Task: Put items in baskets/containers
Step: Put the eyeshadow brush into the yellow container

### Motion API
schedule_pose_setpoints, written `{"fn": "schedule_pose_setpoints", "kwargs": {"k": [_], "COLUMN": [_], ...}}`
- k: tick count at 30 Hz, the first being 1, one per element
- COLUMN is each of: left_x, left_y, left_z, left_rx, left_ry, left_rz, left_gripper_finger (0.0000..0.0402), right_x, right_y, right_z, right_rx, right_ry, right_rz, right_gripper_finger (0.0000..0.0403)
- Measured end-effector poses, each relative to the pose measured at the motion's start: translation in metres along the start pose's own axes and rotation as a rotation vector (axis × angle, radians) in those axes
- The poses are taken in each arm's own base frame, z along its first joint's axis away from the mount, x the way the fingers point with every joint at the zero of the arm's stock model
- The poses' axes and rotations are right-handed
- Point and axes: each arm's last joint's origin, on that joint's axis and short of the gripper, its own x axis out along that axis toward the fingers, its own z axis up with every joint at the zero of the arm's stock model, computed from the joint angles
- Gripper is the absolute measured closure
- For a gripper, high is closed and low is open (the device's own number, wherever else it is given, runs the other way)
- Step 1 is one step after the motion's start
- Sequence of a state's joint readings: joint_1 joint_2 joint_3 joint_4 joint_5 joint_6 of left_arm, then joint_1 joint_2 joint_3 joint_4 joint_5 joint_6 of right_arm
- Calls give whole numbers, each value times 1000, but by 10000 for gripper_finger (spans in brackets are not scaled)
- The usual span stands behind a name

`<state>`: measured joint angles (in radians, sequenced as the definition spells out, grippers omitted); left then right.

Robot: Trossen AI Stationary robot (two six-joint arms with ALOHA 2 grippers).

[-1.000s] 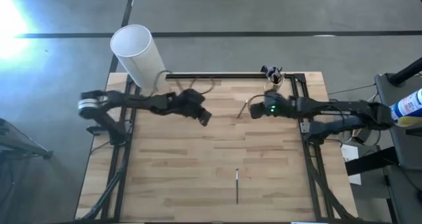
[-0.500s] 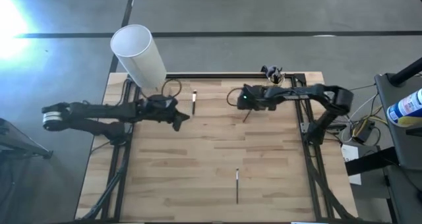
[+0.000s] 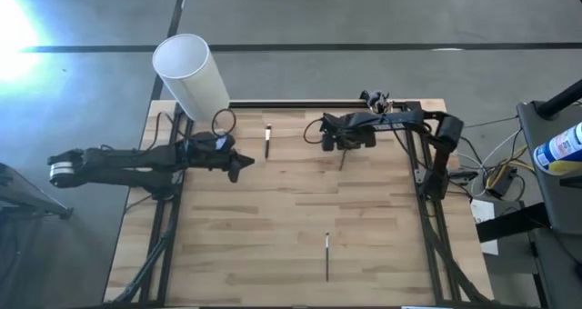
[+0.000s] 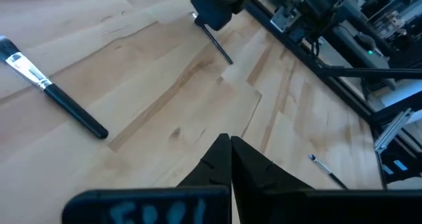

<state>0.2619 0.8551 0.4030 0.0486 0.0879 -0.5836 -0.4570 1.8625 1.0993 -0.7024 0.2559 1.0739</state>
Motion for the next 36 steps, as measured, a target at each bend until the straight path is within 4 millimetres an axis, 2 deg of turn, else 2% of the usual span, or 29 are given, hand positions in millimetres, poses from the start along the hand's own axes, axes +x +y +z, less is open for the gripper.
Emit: {"fn": "schedule_pose_setpoints", "kwargs": {"k": [7, 12, 17, 24, 28, 33, 36], "left_x": [3, 7, 11, 16, 17, 18, 18], "left_y": [3, 2, 1, 2, 0, -3, -5], "left_z": [0, 3, 7, 8, 11, 16, 20], "left_rx": [-5, -6, -26, -74, -76, -74, -71], "left_ry": [7, -14, -48, -69, -102, -157, -193], "left_rz": [6, -24, -43, -46, -68, -102, -114], "left_gripper_finger": [401, 401, 401, 401, 401, 401, 401], "right_x": [-1, 2, -8, -52, -89, -138, -159], "right_y": [9, 10, 14, 9, -3, -33, -62], "right_z": [2, -1, -3, 5, 9, 13, 14], "right_rx": [-48, -91, -168, -232, -250, -248, -235], "right_ry": [42, 78, 64, -87, -213, -443, -588], "right_rz": [114, 187, 271, 386, 449, 470, 439], "right_gripper_finger": [381, 384, 385, 385, 385, 385, 385]}}
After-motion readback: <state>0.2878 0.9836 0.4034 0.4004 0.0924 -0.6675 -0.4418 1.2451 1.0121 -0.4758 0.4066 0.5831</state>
